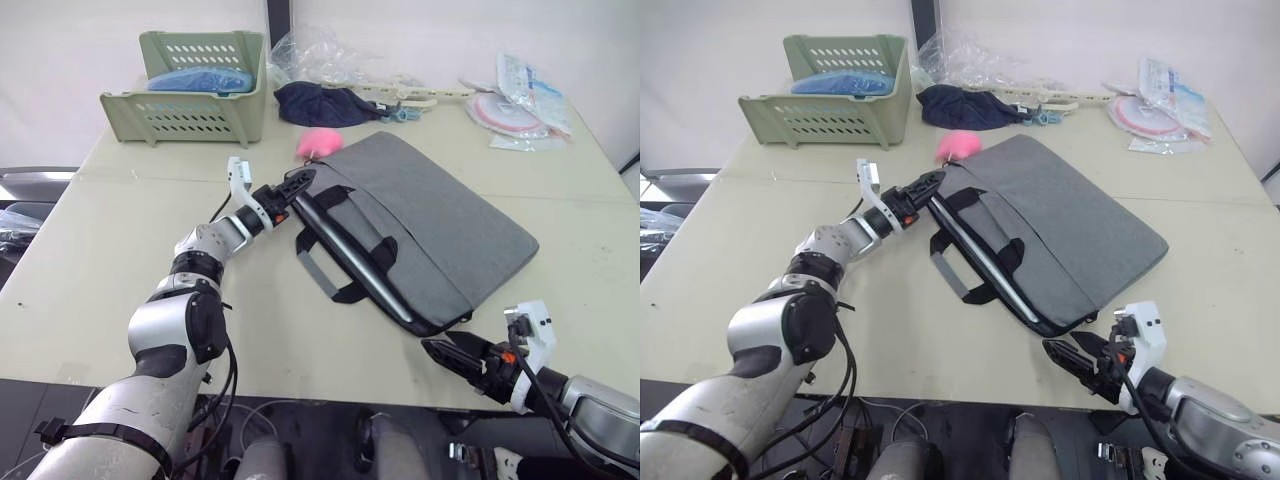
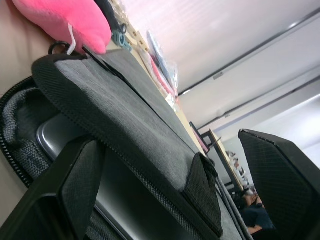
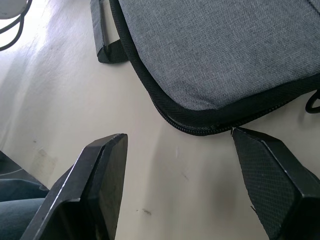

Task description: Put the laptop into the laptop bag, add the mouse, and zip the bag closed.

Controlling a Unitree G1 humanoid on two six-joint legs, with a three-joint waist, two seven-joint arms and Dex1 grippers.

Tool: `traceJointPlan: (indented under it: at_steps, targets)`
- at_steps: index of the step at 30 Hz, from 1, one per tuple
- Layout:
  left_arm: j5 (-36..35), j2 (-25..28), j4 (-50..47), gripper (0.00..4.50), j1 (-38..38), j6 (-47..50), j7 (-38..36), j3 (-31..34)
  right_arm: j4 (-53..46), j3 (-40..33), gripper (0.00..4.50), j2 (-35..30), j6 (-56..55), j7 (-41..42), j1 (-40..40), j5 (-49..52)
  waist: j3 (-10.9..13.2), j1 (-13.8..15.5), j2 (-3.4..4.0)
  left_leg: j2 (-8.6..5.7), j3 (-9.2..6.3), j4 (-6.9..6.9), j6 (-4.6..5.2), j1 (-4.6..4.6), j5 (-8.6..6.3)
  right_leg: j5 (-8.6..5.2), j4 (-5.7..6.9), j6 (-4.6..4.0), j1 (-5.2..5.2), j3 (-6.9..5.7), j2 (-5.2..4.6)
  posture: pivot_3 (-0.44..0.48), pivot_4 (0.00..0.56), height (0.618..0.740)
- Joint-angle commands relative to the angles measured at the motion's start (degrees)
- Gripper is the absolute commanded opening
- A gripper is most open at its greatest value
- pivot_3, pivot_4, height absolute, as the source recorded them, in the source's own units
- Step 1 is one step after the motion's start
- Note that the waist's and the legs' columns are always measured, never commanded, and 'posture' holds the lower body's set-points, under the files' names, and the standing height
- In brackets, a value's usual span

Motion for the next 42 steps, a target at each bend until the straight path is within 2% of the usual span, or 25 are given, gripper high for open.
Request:
traceJointPlan:
  at_steps: [1, 5, 8, 9, 10, 12, 14, 17, 18, 36, 42]
  targets:
    - [-1.9, 0.1, -0.2, 4.49, -1.7, -0.5, 1.0, 1.8, -1.1, -0.3, 3.66, -0.6, -0.3, 0.5, 0.3, 0.3, 0.0, 0.0, 0.0, 0.0, 0.0, 0.0, 0.0, 0.0, 0.0, 0.0, 0.0, 0.0, 0.0, 0.0, 0.0, 0.0, 0.15, 0.74]
    - [-2.9, 0.3, -0.2, 4.49, -1.6, -1.1, 2.4, 3.7, -0.9, -0.2, 3.66, -0.5, -0.2, 0.3, 0.0, 0.2, 0.0, 0.0, 0.0, 0.0, 0.0, 0.0, 0.0, 0.0, 0.0, 0.0, 0.0, 0.0, 0.0, 0.0, 0.0, 0.0, 0.15, 0.74]
    - [-3.7, 0.4, 0.0, 3.73, -1.5, -1.8, 3.4, 4.9, -0.8, -0.1, 3.66, -0.4, -0.2, 0.2, -0.1, 0.2, 0.0, 0.0, 0.0, 0.0, 0.0, 0.0, 0.0, 0.01, 0.0, 0.0, 0.0, 0.0, 0.0, 0.0, 0.0, 0.0, 0.15, 0.74]
    - [-3.7, 0.4, 0.0, 3.28, -1.5, -1.6, 3.1, 4.9, -0.8, -0.1, 3.66, -0.4, -0.2, 0.1, -0.1, 0.2, 0.0, 0.0, 0.0, 0.0, 0.0, 0.0, 0.0, 0.01, 0.0, 0.0, 0.0, 0.0, 0.0, 0.0, 0.0, 0.0, 0.15, 0.74]
    - [-3.5, 0.4, 0.0, 3.15, -1.5, -1.4, 3.0, 4.7, -0.8, 0.0, 3.66, -0.4, -0.2, 0.1, -0.1, 0.2, 0.0, 0.0, 0.0, 0.0, 0.0, 0.0, 0.0, 0.0, 0.0, 0.0, 0.0, 0.0, 0.0, 0.0, 0.0, 0.0, 0.15, 0.74]
    - [-3.3, 0.4, 0.1, 2.23, -1.5, -1.4, 3.3, 4.8, -0.7, 0.0, 3.66, -0.4, -0.2, 0.0, -0.2, 0.1, 0.0, 0.0, 0.0, 0.0, 0.0, 0.0, 0.0, 0.0, 0.0, 0.0, 0.0, 0.0, 0.0, 0.0, 0.0, 0.0, 0.15, 0.74]
    - [-3.3, 0.3, 0.2, 1.62, -1.5, -1.4, 3.4, 4.9, -0.6, 0.1, 3.66, -0.3, -0.2, 0.0, -0.4, 0.1, 0.0, 0.0, 0.0, 0.0, 0.0, 0.0, 0.0, 0.0, 0.0, 0.0, 0.0, 0.0, 0.0, -0.01, 0.0, 0.0, 0.15, 0.74]
    - [-3.2, 0.3, 0.3, 0.19, -1.5, -1.4, 3.6, 4.9, -0.5, 0.1, 3.66, -0.2, -0.3, -0.1, -0.6, 0.2, 0.0, 0.0, 0.0, 0.0, 0.0, 0.0, 0.0, 0.0, 0.0, 0.0, -0.01, 0.0, 0.0, -0.01, 0.0, 0.0, 0.15, 0.74]
    - [-3.2, 0.3, 0.4, 0.03, -1.5, -1.5, 3.7, 4.9, -0.5, 0.1, 3.66, -0.2, -0.3, -0.1, -0.6, 0.2, 0.0, 0.0, 0.0, 0.0, 0.0, 0.0, 0.0, 0.0, 0.0, 0.0, -0.01, 0.0, 0.0, -0.01, 0.0, 0.0, 0.15, 0.74]
    - [-2.3, -0.5, 1.3, 0.03, -1.6, -1.2, 4.4, 4.0, -0.6, -1.3, 3.66, 0.5, -0.9, -1.0, 1.1, -0.4, 0.0, 0.0, 0.0, 0.0, 0.0, 0.0, 0.0, 0.0, 0.0, 0.0, -0.01, 0.0, 0.0, -0.02, 0.0, 0.0, 0.15, 0.74]
    - [-2.4, -0.5, 1.2, 0.03, -1.4, -0.9, 4.5, 4.1, 0.1, -7.1, 3.66, 2.3, -3.1, -3.4, 2.9, 9.9, 0.0, 0.0, 0.0, -0.01, 0.0, 0.0, 0.0, 0.0, 0.0, 0.0, -0.01, 0.0, 0.0, -0.01, 0.0, 0.0, 0.15, 0.74]
